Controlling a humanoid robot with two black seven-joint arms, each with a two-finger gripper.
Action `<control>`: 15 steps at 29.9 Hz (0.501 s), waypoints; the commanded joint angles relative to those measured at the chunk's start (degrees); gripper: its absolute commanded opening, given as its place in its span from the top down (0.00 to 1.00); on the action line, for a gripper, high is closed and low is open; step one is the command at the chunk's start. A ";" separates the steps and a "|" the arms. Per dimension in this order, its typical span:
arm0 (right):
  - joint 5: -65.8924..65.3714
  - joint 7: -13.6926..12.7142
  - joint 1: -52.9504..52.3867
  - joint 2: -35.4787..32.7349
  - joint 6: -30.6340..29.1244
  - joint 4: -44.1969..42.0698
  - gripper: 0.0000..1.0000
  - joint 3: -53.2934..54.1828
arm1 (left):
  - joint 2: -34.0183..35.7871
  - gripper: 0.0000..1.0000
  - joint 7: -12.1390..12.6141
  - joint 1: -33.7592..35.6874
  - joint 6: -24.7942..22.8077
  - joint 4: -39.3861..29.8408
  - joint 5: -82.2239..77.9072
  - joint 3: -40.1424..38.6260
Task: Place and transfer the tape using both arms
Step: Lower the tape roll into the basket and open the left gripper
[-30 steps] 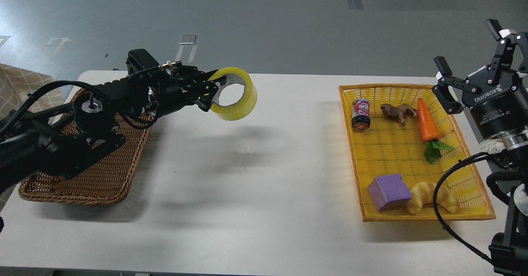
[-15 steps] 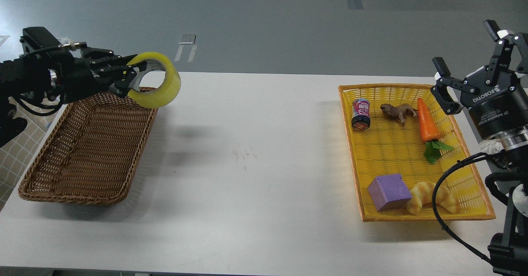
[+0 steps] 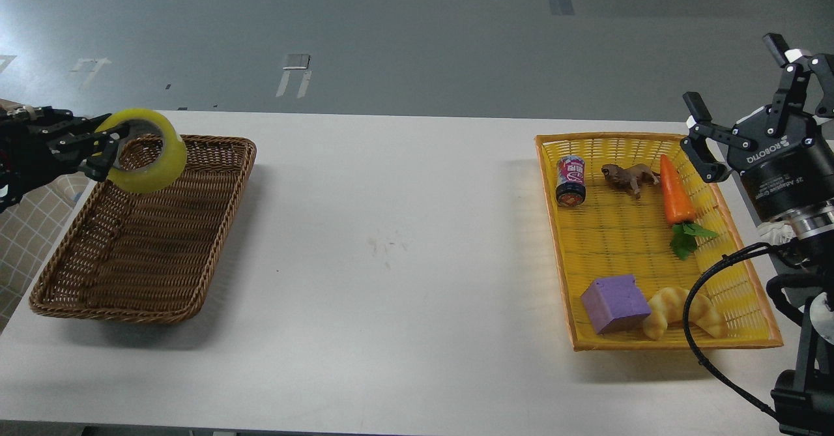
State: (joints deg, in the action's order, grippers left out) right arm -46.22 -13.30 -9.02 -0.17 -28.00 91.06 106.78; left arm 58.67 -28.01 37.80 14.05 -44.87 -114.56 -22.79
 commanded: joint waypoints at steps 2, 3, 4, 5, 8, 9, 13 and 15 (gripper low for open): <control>-0.01 -0.06 0.23 0.08 0.00 0.35 0.00 0.01 | -0.57 1.00 0.01 -2.29 1.51 1.80 1.61 0.12; -0.01 -0.06 0.32 0.08 0.00 0.44 0.00 0.01 | -0.57 1.00 0.01 -2.55 1.51 1.80 1.97 0.21; -0.01 -0.06 0.41 0.08 0.00 0.52 0.00 0.01 | -0.57 1.00 0.01 -2.90 1.51 1.89 2.23 0.29; -0.01 0.03 0.41 0.08 0.00 0.61 0.00 0.01 | -0.57 1.00 0.01 -3.69 1.51 1.89 2.67 0.73; -0.01 0.03 0.50 -0.01 0.00 0.61 0.00 0.01 | -0.83 1.00 0.01 -4.84 1.51 2.24 3.64 1.26; -0.01 -0.06 0.58 0.08 0.00 0.61 0.00 0.01 | -0.83 1.00 0.01 -4.93 1.51 2.24 3.90 1.78; -0.01 -0.06 0.58 0.08 0.00 0.61 0.00 0.01 | -1.36 0.99 0.01 -4.93 1.51 3.29 5.48 3.98; -0.01 -0.06 0.58 0.08 0.00 0.79 0.00 0.01 | -2.94 0.99 0.01 -4.93 1.60 3.99 6.89 5.83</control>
State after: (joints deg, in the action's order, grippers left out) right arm -46.23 -13.36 -8.44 -0.09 -28.00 91.68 106.78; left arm 57.23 -27.99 32.90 15.58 -41.75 -109.26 -19.08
